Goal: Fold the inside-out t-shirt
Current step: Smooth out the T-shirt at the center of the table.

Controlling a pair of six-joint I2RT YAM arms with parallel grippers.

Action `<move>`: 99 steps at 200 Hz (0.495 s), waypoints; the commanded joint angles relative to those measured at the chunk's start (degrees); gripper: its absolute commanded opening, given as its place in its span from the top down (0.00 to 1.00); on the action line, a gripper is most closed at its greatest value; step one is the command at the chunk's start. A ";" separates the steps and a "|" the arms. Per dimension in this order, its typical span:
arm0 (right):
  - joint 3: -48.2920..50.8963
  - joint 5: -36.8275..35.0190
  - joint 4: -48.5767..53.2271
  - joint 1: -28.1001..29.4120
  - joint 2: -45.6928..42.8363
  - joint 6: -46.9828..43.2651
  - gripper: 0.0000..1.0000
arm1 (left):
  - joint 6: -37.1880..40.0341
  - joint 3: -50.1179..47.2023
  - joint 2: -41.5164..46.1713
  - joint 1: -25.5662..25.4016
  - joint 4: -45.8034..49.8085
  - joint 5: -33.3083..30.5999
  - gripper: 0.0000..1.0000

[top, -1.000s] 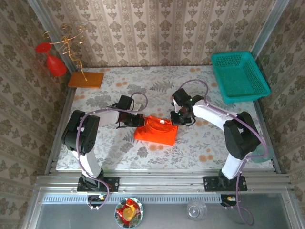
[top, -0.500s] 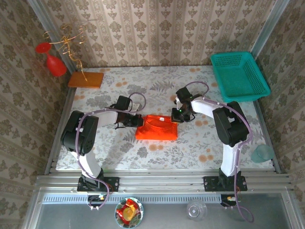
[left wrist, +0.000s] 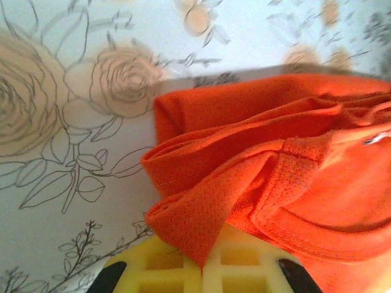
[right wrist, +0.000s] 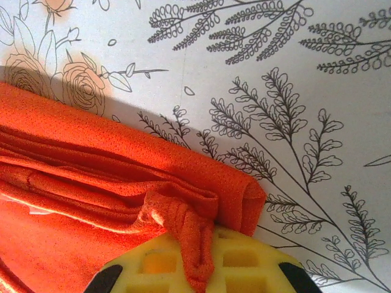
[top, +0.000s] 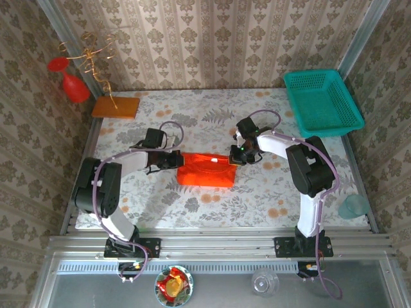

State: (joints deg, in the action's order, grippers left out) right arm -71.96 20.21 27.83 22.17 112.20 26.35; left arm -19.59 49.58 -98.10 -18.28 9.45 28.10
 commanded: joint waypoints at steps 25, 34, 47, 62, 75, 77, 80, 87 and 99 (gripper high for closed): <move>-0.93 -2.98 6.13 -0.45 -1.07 0.72 1.00 | -2.37 2.10 -3.63 1.45 3.34 -5.90 0.92; -1.84 -2.89 6.71 -0.31 -2.14 0.89 1.00 | -2.53 2.10 -2.44 1.41 3.05 -5.71 0.89; -3.18 -2.98 7.59 0.18 -3.65 0.97 1.00 | -2.64 2.22 0.06 1.49 3.54 -5.96 0.82; -4.44 -2.40 8.20 0.75 -5.07 1.05 1.00 | -2.23 2.84 3.09 1.58 5.58 -6.59 0.75; -5.15 -1.53 8.37 1.11 -5.41 1.24 1.00 | -2.02 3.39 5.69 1.76 7.84 -7.56 0.72; -5.26 -1.45 8.37 1.18 -5.39 1.25 1.00 | -2.03 3.47 6.14 1.83 8.14 -7.71 0.71; -5.41 -1.26 8.40 1.25 -5.41 1.29 1.00 | -1.94 3.54 6.79 1.85 8.61 -7.97 0.70; -5.63 -0.81 8.38 1.29 -5.23 1.34 1.00 | -1.90 3.74 8.47 2.01 9.79 -8.35 0.69; -5.73 -0.56 8.29 1.38 -4.99 1.42 1.00 | -2.06 4.06 11.33 2.20 11.20 -8.42 0.66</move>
State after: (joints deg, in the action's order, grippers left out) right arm -76.25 19.79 33.10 23.22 108.40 27.22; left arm -21.65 51.31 -92.82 -16.78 15.14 22.52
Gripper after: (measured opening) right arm 0.067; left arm 0.315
